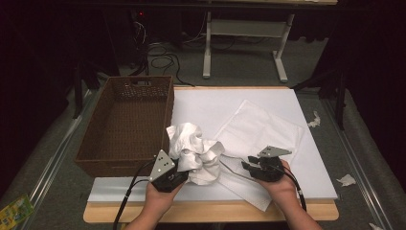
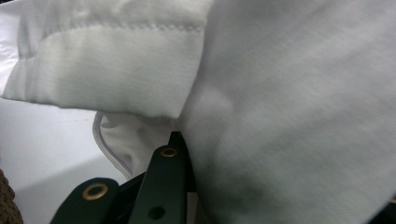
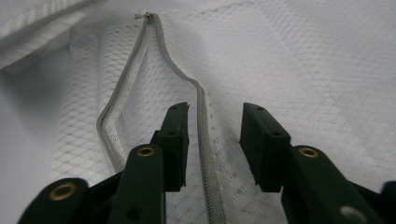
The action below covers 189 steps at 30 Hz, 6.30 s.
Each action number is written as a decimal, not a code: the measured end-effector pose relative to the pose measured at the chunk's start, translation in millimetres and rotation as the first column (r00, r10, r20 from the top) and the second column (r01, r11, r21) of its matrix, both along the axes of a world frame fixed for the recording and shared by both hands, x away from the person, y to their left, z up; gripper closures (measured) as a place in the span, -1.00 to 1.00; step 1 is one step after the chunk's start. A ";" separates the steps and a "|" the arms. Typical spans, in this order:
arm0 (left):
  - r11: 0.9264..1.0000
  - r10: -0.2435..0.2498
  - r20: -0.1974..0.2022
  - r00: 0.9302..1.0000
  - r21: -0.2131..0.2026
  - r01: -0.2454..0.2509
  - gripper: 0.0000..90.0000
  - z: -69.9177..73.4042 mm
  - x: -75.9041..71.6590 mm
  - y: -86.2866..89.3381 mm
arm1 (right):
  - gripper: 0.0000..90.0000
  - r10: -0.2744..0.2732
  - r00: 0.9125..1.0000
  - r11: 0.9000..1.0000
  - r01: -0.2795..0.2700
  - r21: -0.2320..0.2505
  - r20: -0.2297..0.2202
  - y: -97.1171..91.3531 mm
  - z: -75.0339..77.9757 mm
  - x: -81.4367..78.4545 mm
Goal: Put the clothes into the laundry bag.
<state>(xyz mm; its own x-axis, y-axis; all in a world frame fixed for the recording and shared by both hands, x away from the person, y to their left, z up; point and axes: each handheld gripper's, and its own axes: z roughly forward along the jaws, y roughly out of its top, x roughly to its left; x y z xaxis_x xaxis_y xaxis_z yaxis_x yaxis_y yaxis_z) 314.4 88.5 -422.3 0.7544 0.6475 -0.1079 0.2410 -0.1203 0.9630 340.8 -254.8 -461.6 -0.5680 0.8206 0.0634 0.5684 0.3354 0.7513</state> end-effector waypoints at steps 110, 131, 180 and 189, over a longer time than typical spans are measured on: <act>0.961 -0.175 -0.237 0.956 0.168 0.218 0.62 -42.3 5.4 -80.2 | 0.97 -0.021 0.989 0.980 -0.009 0.198 0.148 -21.8 41.7 -12.9; 0.992 -0.125 -0.023 0.992 0.019 0.126 -0.04 9.3 -6.9 -38.6 | 0.97 -0.015 0.988 0.980 -0.017 0.200 0.156 -24.5 43.7 -13.7; 0.991 -0.003 -0.094 0.996 0.135 0.016 0.79 4.4 17.2 -114.3 | 0.98 0.018 0.981 0.968 -0.066 0.241 0.194 0.4 51.1 -12.7; 0.978 -0.049 -0.152 0.987 0.192 0.078 0.75 -25.3 23.1 -163.2 | 0.98 0.020 0.981 0.964 -0.070 0.257 0.194 -5.4 52.6 -17.0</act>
<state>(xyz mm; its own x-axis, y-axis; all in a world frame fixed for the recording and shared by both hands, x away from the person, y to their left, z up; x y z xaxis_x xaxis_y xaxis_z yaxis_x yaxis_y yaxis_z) 337.5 -74.8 -447.6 0.7803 0.6181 -0.0951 0.3626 -0.3233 0.8741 323.8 -260.2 -409.0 -0.6264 0.7628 0.1605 0.3969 0.1349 0.9079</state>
